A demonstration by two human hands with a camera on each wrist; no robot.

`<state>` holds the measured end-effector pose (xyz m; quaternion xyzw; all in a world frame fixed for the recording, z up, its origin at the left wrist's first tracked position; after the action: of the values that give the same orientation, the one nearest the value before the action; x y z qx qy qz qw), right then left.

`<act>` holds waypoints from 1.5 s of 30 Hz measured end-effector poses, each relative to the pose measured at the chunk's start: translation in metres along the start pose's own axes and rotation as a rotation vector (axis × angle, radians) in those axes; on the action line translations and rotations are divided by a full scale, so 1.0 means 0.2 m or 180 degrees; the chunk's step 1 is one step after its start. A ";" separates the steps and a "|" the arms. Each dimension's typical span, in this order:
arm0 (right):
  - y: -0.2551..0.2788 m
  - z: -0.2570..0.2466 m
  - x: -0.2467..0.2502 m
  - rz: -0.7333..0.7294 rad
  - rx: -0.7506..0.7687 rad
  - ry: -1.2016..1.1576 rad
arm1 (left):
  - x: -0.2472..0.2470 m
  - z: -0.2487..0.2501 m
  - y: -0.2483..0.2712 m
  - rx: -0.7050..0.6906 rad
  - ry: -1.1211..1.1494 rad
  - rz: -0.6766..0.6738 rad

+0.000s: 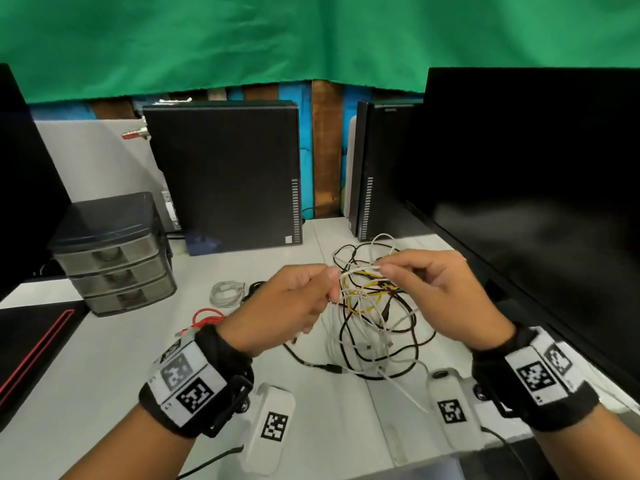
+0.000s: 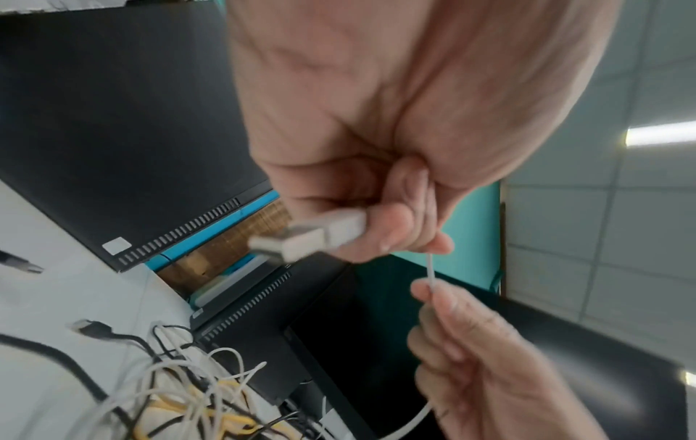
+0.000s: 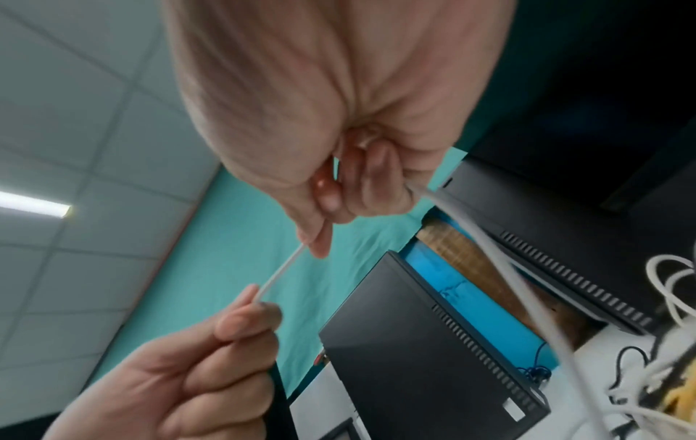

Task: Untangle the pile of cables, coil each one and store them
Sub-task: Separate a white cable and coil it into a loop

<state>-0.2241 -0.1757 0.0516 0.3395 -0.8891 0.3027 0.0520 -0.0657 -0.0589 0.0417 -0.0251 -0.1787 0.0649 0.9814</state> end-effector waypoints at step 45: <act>0.00 -0.07 0.00 -0.0122 0.0020 0.0121 | -0.06 0.10 0.07 -0.0354 0.1351 -0.0691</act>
<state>-0.2253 -0.1674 0.0615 0.3509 -0.8803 0.3108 0.0736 -0.0849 -0.0457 0.0545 -0.0728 0.0265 -0.0575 0.9953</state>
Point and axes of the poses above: each hand's wrist, its own y-axis away from the middle knuckle, its own x-axis out of the back of the hand, z = x × y, the point moved 5 cm from there along -y, towards the middle knuckle, and after that the axes turned 7 degrees about -y, right-handed, at the moved point
